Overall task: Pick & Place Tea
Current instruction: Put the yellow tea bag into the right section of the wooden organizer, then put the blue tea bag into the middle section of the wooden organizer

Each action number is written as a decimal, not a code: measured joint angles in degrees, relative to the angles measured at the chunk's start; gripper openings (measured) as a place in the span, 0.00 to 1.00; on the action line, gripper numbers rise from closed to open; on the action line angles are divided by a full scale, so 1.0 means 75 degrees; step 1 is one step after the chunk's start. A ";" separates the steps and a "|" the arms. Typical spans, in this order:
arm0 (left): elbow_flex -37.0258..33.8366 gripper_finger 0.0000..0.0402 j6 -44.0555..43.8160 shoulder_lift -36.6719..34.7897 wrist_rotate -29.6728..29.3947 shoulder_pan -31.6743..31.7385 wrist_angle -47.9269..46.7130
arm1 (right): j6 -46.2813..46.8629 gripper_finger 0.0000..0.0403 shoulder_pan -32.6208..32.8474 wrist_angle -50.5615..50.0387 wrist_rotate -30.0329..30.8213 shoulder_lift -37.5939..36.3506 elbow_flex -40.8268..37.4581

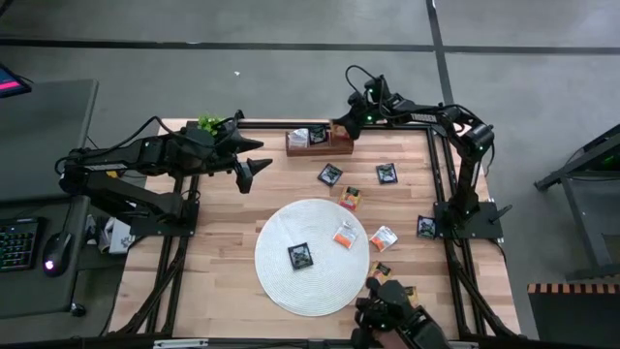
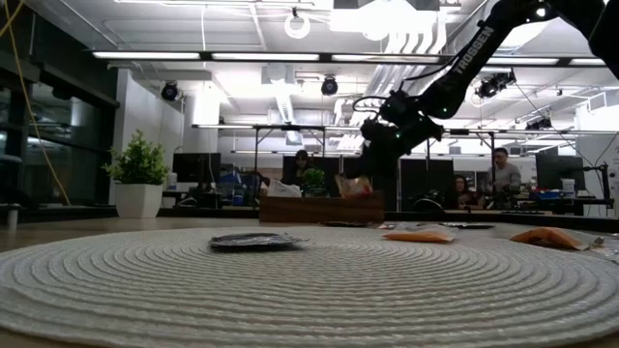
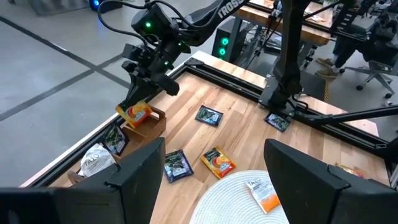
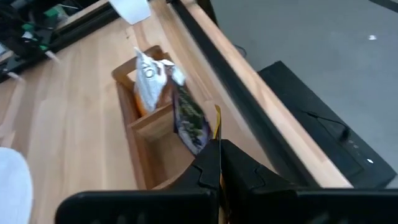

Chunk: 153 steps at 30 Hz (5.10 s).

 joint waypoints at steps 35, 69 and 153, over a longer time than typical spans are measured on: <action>0.0000 0.67 -0.0013 0.0003 0.0004 -0.0001 -0.0067 | 0.0221 0.29 0.0248 -0.0190 0.0840 -0.0012 -0.0003; -0.0139 0.67 0.0009 -0.1319 -0.0349 -0.0003 -0.1343 | 0.0199 0.31 0.0854 -0.4506 0.1273 -0.4307 -0.0003; -0.4558 0.67 -0.0323 0.0828 0.4894 -0.0003 0.2939 | 0.7079 0.00 0.9692 -0.1895 0.6053 -0.1160 -0.0082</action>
